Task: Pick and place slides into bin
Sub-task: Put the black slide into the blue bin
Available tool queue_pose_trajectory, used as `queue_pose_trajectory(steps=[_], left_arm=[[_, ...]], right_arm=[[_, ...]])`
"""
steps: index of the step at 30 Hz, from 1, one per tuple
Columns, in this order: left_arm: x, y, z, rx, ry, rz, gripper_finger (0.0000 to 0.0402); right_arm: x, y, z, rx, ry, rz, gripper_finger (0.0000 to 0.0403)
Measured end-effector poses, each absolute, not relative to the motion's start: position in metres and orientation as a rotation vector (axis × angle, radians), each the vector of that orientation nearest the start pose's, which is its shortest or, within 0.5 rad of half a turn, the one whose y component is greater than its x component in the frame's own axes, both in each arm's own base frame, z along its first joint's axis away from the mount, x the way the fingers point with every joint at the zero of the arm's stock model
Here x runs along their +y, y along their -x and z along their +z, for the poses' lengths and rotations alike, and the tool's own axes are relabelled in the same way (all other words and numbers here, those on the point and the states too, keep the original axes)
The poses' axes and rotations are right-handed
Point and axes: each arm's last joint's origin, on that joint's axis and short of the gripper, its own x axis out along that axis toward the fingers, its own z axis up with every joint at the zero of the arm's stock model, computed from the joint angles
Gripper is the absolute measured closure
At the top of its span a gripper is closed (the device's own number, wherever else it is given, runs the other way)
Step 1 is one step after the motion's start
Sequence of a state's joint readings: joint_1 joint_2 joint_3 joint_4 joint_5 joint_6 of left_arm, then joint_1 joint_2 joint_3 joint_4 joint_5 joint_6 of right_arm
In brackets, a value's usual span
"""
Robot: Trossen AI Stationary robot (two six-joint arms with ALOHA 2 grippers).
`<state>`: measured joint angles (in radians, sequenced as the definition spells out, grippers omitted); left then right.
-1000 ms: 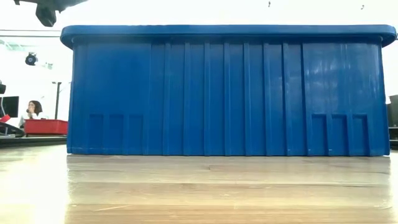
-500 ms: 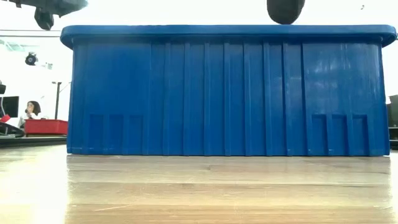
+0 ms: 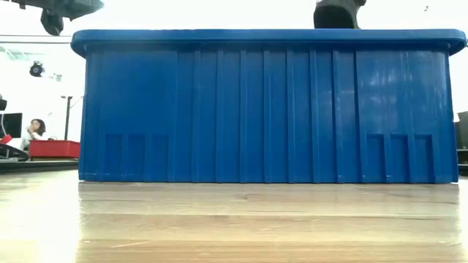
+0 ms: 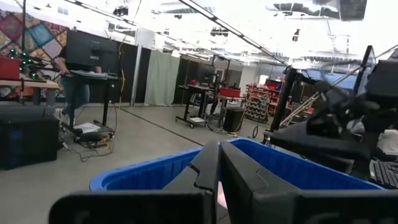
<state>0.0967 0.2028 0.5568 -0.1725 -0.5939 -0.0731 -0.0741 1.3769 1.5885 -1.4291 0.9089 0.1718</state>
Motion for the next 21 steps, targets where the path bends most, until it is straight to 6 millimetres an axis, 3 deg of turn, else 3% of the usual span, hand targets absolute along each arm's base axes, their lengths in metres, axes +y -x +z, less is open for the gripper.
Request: queue_pose_trajectory(steps=[9, 21], left_arm=[[0.022, -0.058, 0.315, -0.212, 0.118, 0.696, 0.0402], [0.022, -0.059, 0.315, -0.206, 0.116, 0.696, 0.0402]], right_arm=[[-0.066, -0.249, 0.356, 1.104, 0.469, -0.806, 0.0391], [-0.114, -0.267, 0.313, 1.226, 0.599, -0.713, 0.0391]])
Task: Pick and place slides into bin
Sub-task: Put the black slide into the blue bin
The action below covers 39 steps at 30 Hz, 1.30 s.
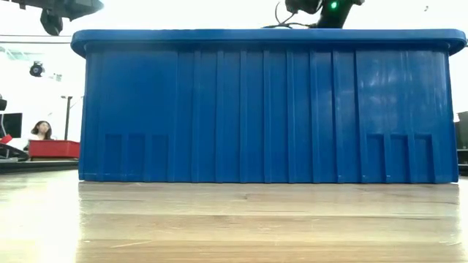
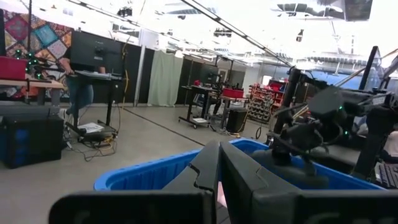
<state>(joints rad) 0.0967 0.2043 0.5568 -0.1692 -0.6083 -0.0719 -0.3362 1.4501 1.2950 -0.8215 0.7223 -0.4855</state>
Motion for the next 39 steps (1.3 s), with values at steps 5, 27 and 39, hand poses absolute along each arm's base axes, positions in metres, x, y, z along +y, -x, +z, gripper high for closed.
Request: queue_pose_trajectory(steps=[5, 27, 39], left_arm=[[0.022, -0.059, 0.315, -0.205, 0.115, 0.696, 0.0402], [0.022, -0.059, 0.314, -0.199, 0.113, 0.696, 0.0402], [0.022, -0.059, 0.314, -0.199, 0.113, 0.696, 0.0402]], right_arm=[[-0.123, -0.280, 0.288, 1.272, 0.613, -0.611, 0.0391], [-0.157, -0.329, 0.210, 1.356, 0.583, -0.625, 0.0391], [-0.159, -0.327, 0.213, 1.327, 0.526, -0.661, 0.0366]])
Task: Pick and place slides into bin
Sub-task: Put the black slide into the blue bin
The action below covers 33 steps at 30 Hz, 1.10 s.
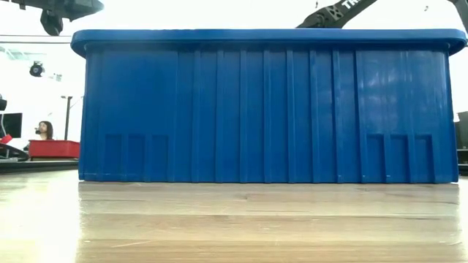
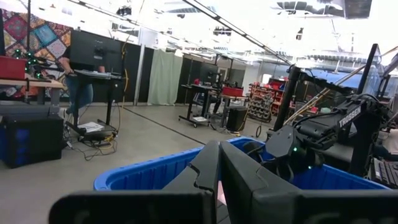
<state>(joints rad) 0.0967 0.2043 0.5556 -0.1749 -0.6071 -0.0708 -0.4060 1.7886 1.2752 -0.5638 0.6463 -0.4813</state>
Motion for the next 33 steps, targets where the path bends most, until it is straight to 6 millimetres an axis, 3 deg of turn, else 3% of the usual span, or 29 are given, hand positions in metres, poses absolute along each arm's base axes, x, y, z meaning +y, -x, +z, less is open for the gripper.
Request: queue_pose_trajectory(steps=[16, 25, 33], left_arm=[[0.022, -0.059, 0.314, -0.199, 0.113, 0.695, 0.0402], [0.022, -0.059, 0.314, -0.199, 0.113, 0.695, 0.0402], [0.022, -0.059, 0.314, -0.199, 0.113, 0.695, 0.0402]], right_arm=[[-0.160, -0.333, 0.234, 1.274, 0.414, -0.579, 0.0219], [-0.164, -0.333, 0.245, 1.269, 0.398, -0.597, 0.0209], [-0.167, -0.327, 0.243, 1.299, 0.311, -0.580, 0.0209]])
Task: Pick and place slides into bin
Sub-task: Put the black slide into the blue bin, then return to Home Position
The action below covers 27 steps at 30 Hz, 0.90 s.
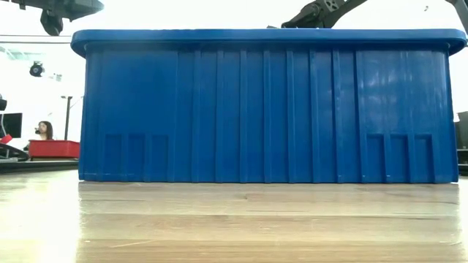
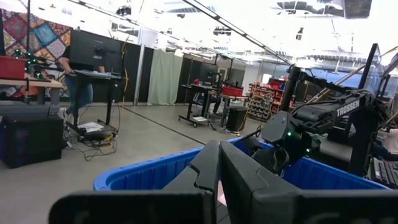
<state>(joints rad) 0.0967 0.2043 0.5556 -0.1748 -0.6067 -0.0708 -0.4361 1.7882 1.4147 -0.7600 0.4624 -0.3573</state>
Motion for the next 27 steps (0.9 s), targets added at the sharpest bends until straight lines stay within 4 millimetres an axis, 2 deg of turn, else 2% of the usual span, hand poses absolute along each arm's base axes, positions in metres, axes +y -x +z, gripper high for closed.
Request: queue_pose_trajectory(steps=[5, 13, 27], left_arm=[[0.022, -0.059, 0.314, -0.199, 0.113, 0.695, 0.0402], [0.022, -0.059, 0.314, -0.199, 0.113, 0.695, 0.0402], [0.022, -0.059, 0.314, -0.199, 0.113, 0.695, 0.0402]], right_arm=[[-0.168, -0.327, 0.242, 1.258, 0.205, -0.504, 0.0209], [-0.167, -0.325, 0.241, 1.276, 0.199, -0.496, 0.0209], [-0.169, -0.327, 0.254, 1.257, 0.188, -0.513, 0.0209]])
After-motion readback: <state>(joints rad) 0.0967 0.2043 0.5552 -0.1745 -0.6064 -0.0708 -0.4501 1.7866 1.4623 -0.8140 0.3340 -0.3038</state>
